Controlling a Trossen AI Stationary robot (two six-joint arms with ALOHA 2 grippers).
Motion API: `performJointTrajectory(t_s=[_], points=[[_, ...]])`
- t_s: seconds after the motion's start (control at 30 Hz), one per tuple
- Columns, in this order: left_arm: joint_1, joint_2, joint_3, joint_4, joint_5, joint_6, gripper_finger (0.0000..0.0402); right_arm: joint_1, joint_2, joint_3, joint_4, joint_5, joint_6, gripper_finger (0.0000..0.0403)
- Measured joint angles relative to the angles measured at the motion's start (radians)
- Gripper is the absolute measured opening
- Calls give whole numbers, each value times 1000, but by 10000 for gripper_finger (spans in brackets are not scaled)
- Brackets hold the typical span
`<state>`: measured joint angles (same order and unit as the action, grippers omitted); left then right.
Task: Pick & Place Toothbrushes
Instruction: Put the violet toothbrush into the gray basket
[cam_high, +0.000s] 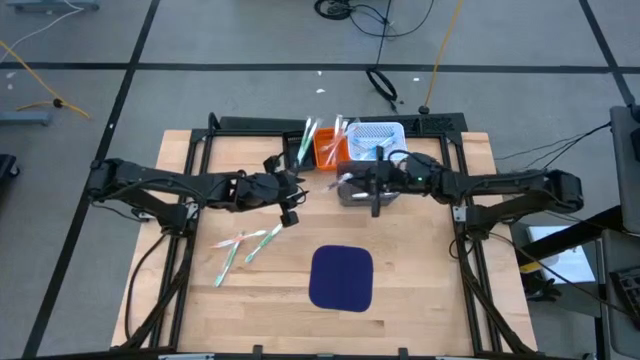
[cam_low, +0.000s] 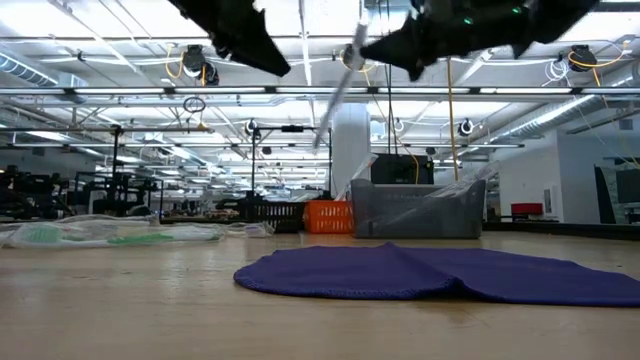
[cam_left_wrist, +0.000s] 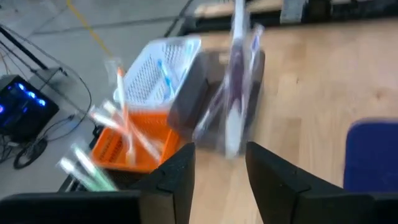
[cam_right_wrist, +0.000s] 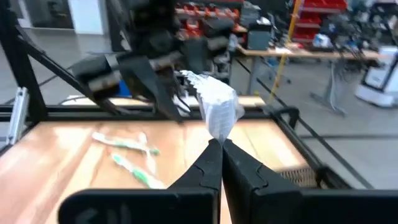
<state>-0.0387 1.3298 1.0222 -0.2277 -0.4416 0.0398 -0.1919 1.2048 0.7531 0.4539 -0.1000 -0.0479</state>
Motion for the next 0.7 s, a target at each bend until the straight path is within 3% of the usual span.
performJointTrajectory(t_s=[0.1, 0.27, 0.37, 0.6, 0.7], points=[[-1, -11, 0, -43, -5, 2, 145, -14, -82, -85, -8, 31, 32, 1], [6, -7, -1, -179, -9, 3, 145, -18, -205, -214, -9, 168, 44, 1], [16, -9, 0, -247, -11, -32, 145, -18, -251, -280, 57, 186, 70, 0], [38, -8, 0, -339, -11, -101, 145, -19, -276, -412, 179, 308, 89, 0], [46, -8, 0, -341, -7, -102, 145, -19, -274, -450, 250, 312, 114, 0]])
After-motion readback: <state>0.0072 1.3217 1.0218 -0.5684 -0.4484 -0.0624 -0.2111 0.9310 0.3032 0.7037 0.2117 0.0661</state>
